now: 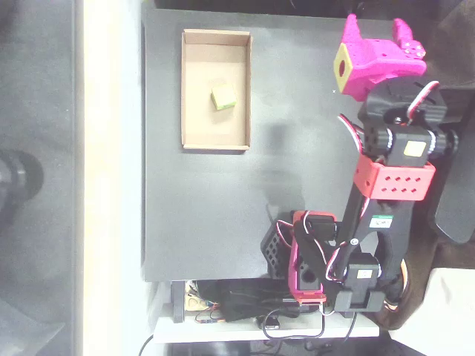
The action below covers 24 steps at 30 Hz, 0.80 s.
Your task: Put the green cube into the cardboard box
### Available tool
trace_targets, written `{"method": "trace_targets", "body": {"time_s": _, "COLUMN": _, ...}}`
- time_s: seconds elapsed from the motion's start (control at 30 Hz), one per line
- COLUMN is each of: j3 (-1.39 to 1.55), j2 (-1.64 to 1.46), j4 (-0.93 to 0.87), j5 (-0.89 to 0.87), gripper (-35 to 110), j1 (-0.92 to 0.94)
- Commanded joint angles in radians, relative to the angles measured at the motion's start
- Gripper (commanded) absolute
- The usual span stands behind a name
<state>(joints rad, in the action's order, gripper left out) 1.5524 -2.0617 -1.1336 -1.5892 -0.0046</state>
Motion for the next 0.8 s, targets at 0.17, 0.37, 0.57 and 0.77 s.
{"method": "trace_targets", "body": {"time_s": 0.17, "j3": 0.224, "j2": -0.239, "j4": -0.009, "j5": -0.009, "gripper": 7, "j1": 0.046}}
{"method": "trace_targets", "body": {"time_s": 0.37, "j3": 0.437, "j2": -0.405, "j4": -0.006, "j5": -0.009, "gripper": 5, "j1": 0.046}}
{"method": "trace_targets", "body": {"time_s": 0.57, "j3": 0.653, "j2": -0.569, "j4": -0.002, "j5": -0.008, "gripper": 5, "j1": 0.037}}
{"method": "trace_targets", "body": {"time_s": 0.77, "j3": 0.882, "j2": -0.690, "j4": 0.003, "j5": -0.008, "gripper": 5, "j1": 0.031}}
